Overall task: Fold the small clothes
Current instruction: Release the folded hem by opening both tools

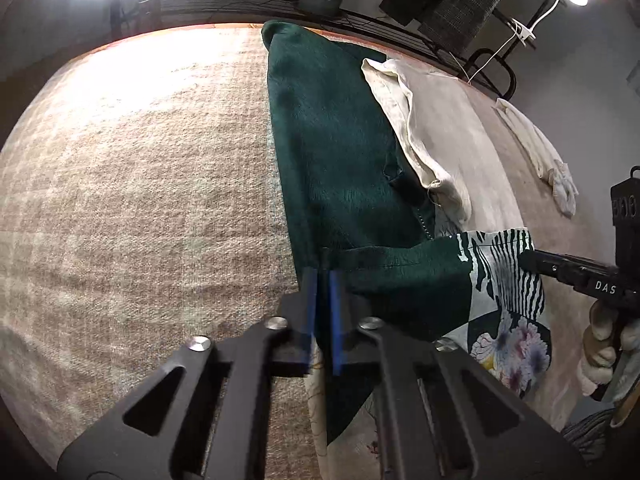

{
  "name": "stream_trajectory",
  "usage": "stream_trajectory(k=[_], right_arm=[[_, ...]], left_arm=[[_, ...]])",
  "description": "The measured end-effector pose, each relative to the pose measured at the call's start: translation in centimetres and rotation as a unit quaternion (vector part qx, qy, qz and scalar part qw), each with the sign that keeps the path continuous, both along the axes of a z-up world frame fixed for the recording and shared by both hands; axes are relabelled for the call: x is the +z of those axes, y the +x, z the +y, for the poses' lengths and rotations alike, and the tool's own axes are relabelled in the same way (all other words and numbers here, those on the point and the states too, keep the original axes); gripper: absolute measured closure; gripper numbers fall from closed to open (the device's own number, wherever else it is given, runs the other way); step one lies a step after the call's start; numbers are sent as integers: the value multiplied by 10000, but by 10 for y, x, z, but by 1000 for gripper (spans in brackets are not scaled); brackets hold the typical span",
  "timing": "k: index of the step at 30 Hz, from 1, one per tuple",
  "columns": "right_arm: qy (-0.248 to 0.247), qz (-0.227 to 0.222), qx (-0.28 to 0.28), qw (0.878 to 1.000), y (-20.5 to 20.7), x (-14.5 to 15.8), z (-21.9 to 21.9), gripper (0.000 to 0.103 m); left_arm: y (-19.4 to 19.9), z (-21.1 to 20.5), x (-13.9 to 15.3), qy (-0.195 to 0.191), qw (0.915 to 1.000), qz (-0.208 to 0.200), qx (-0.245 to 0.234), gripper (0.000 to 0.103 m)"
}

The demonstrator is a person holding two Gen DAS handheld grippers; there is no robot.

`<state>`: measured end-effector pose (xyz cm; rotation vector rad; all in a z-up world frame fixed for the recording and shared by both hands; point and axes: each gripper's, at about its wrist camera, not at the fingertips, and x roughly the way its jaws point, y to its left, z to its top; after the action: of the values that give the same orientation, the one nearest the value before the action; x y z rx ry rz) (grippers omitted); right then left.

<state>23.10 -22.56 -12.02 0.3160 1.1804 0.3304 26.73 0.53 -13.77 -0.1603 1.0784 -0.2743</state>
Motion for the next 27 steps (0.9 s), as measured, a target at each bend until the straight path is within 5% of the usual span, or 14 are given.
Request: stream_trajectory(k=[3,8,13,16,18,20,23,27], right_arm=[[-33,-59,-90,9999,-1,2,-3,101],[-138,-334,-163,9992,-7,14,-4,103],[-545,-426,-198,9974,-5,15,0,103],[-732,-162,-127,9971,-2,7,2,94],[-906,-191,-81,9957,-3,9,0,75],[-847,-316,-56,9959,-3,16,-6,74],[-621,-515,-32,9967,2,27,-15,66],[-708,-686,-118,9951,25,31,-27,56]], left_arm=[[-3,0,6,-29,9999,-133,86,102],[-5,-1,11,119,9993,-343,93,102],[-1,-8,4,688,9966,-431,167,102],[3,2,4,511,9981,-202,278,101],[3,9,12,504,9976,-287,371,100],[7,14,24,410,9976,-385,395,98],[20,17,37,387,9971,-542,360,70],[55,16,41,431,9975,-519,210,64]])
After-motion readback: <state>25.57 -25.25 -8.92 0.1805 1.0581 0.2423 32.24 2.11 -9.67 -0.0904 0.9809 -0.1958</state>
